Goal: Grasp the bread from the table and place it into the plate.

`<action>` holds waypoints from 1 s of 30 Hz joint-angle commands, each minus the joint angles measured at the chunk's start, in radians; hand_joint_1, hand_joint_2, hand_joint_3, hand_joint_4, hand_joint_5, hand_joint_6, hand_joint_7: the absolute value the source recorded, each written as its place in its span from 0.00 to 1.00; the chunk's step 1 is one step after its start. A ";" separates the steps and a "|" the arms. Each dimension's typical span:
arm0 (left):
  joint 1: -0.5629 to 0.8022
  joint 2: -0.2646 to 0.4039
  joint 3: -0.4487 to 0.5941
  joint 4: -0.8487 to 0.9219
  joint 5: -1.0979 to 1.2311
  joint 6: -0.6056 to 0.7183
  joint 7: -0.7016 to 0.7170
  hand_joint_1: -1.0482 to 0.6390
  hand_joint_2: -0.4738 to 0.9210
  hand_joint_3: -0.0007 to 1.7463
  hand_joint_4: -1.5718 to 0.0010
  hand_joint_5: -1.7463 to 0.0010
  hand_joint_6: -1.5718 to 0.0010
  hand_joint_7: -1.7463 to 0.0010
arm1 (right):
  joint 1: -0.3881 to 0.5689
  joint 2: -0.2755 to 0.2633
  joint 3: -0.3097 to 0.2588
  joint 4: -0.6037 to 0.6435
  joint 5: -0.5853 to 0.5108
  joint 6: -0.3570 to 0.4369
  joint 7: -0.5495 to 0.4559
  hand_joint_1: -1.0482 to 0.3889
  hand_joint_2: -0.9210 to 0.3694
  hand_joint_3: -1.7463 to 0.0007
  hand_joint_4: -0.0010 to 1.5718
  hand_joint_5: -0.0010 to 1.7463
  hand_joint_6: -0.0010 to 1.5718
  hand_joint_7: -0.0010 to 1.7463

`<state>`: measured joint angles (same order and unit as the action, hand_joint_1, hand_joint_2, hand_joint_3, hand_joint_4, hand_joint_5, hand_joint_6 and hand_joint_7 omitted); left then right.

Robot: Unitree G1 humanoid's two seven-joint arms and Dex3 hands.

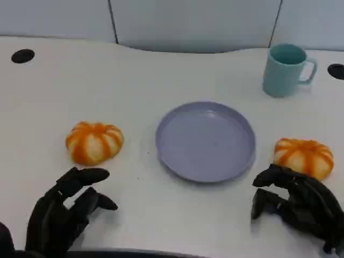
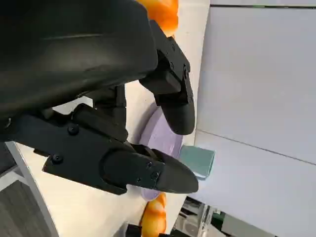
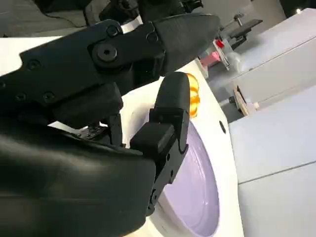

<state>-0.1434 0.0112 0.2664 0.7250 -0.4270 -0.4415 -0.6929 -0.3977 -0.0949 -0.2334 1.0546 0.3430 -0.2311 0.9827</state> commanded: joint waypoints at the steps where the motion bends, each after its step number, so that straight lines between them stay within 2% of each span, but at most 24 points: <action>1: 0.010 0.018 0.007 -0.007 0.007 -0.008 0.005 0.17 1.00 0.09 0.71 0.09 0.68 0.44 | 0.019 -0.010 0.001 0.019 -0.012 0.017 -0.007 0.39 0.00 0.91 0.41 0.88 0.47 0.54; 15: 0.006 0.019 0.009 0.004 0.007 -0.012 0.003 0.16 1.00 0.08 0.70 0.09 0.67 0.43 | 0.023 -0.006 0.001 0.013 -0.013 0.017 -0.024 0.38 0.00 0.92 0.41 0.87 0.48 0.53; 22: 0.010 0.020 0.006 -0.005 0.013 -0.016 0.005 0.17 1.00 0.08 0.71 0.09 0.68 0.43 | 0.019 -0.008 -0.003 0.022 -0.007 0.021 0.001 0.39 0.00 0.91 0.40 0.87 0.48 0.53; 30: 0.002 0.029 0.002 -0.029 0.033 -0.058 0.008 0.18 1.00 0.10 0.72 0.11 0.67 0.44 | 0.025 -0.011 0.011 0.007 -0.027 0.009 -0.030 0.36 0.00 0.92 0.41 0.88 0.49 0.54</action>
<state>-0.1436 0.0158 0.2643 0.7163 -0.4026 -0.4757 -0.6925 -0.3976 -0.0943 -0.2312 1.0523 0.3394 -0.2269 0.9769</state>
